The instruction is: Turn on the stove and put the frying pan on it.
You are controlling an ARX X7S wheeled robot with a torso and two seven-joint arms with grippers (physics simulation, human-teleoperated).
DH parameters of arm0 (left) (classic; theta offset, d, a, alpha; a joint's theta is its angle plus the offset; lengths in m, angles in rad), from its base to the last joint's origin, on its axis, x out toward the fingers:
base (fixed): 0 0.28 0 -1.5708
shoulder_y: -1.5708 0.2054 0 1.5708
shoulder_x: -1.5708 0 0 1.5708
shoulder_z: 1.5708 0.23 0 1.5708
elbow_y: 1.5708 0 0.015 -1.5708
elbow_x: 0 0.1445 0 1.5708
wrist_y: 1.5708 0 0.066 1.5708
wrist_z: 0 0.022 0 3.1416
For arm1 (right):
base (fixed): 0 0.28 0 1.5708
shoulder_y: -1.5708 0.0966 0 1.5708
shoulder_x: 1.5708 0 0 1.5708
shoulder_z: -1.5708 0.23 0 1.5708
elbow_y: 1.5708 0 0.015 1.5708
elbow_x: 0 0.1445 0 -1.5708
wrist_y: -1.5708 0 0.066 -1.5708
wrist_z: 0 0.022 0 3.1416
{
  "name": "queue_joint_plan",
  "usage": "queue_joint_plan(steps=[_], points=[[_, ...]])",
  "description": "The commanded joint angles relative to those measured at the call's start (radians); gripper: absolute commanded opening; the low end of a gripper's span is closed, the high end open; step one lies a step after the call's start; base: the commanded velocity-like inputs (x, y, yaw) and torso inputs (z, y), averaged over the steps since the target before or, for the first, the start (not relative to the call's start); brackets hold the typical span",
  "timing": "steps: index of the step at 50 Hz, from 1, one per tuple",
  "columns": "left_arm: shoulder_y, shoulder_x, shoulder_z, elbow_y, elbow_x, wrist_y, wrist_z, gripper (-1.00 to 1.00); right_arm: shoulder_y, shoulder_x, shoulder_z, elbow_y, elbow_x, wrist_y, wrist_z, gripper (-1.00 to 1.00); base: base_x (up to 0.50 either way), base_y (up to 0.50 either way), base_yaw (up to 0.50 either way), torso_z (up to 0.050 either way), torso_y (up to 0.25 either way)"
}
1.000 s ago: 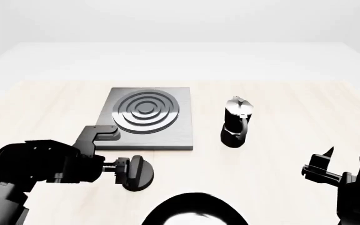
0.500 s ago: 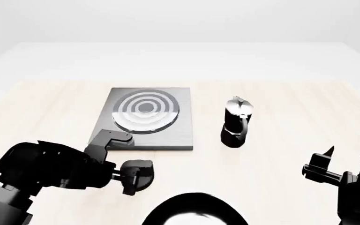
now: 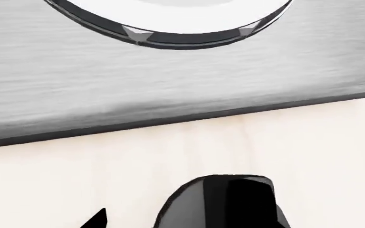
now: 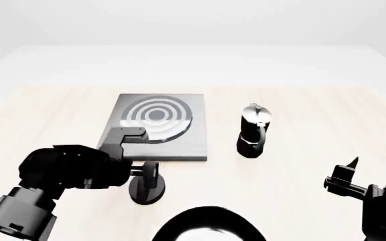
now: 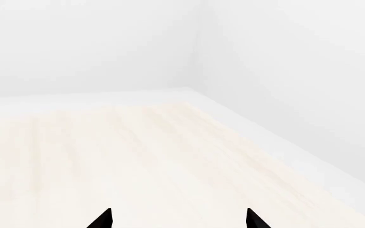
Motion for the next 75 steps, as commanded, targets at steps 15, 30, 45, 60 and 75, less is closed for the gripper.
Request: queue_joint_plan(steps=[15,30,45,60,75], points=[[0.023,-0.069,-0.112,0.217,0.026,0.096,-0.146,1.00,-0.006,0.005,0.001,-0.020,0.009,0.008,0.008,1.00,0.00,0.00,0.00,0.000,0.000],[-0.195,-0.355,-0.252,0.913,-0.438,-0.315,-0.270,1.00,0.022,0.013,-0.018,-0.027,0.018,0.042,0.011,1.00,0.00,0.00,0.00,0.000,0.000],[-0.181,-0.472,-0.109,1.189,-0.685,-0.429,0.001,1.00,0.016,0.019,-0.008,-0.031,0.026,0.047,0.012,1.00,0.00,0.00,0.00,0.000,0.000],[-0.191,-0.495,0.034,1.327,-0.893,-0.379,-0.150,1.00,0.019,0.023,-0.011,-0.033,0.027,0.056,0.020,1.00,0.00,0.00,0.00,0.000,0.000],[-0.200,-0.512,0.072,1.318,-0.858,-0.394,-0.144,1.00,0.015,0.025,-0.010,-0.031,0.031,0.054,0.024,1.00,0.00,0.00,0.00,0.000,0.000]])
